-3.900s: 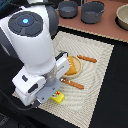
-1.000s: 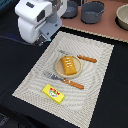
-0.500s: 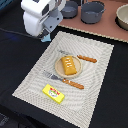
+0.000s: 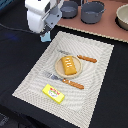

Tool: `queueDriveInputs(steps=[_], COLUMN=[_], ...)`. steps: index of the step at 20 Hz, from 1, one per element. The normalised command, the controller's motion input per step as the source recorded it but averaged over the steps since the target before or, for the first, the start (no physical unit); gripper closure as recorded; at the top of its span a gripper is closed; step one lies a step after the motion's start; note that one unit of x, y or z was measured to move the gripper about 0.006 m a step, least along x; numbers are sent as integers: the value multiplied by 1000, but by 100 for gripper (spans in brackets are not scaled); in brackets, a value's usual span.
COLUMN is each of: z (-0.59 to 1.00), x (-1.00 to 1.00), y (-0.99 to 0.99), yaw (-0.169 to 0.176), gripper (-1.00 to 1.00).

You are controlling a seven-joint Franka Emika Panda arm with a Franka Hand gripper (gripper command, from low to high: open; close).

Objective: Place the bread, butter, and milk from the table onto the serving area.

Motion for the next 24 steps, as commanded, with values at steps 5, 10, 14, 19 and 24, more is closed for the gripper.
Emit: queueDriveInputs(steps=[5,10,14,19,24], z=[-281,10,91,-148,-361], x=[-718,-406,-90,-61,-238], y=[343,393,295,34,0], yaw=[85,146,105,57,69], gripper=[-100,-100,-100,-100,-100])
